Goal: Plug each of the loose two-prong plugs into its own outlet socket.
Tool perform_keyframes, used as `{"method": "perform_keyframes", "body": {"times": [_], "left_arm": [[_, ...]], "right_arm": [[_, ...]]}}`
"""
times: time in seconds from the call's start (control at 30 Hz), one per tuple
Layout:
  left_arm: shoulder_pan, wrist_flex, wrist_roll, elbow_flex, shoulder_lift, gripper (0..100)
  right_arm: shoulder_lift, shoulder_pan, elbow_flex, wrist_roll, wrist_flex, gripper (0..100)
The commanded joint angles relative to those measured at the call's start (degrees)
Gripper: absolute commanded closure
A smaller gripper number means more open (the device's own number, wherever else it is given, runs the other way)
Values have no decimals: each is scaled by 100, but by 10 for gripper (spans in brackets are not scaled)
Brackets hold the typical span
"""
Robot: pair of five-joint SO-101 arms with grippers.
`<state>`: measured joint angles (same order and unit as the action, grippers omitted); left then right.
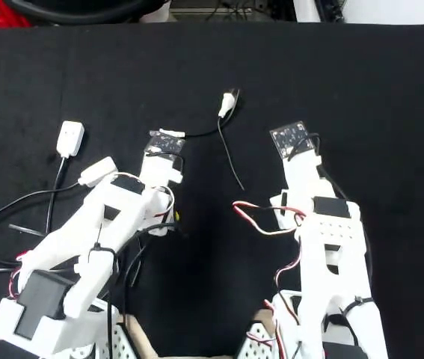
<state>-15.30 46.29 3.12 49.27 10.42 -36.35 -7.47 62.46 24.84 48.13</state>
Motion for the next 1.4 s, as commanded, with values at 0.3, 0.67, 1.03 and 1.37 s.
{"method": "perform_keyframes", "body": {"times": [0.3, 0.67, 1.03, 1.37], "left_arm": [[-778, 826, -141, -163, 958, 971], [-1182, 97, -193, 629, 1574, 947], [-295, 193, -193, 321, 1108, 672], [787, 193, 492, -48, 1125, 672]], "right_arm": [[22, -105, -40, 53, -114, 986], [22, -105, -40, 53, -114, 986], [22, -88, -40, 53, -114, 986], [22, -88, -31, 53, -114, 986]]}}
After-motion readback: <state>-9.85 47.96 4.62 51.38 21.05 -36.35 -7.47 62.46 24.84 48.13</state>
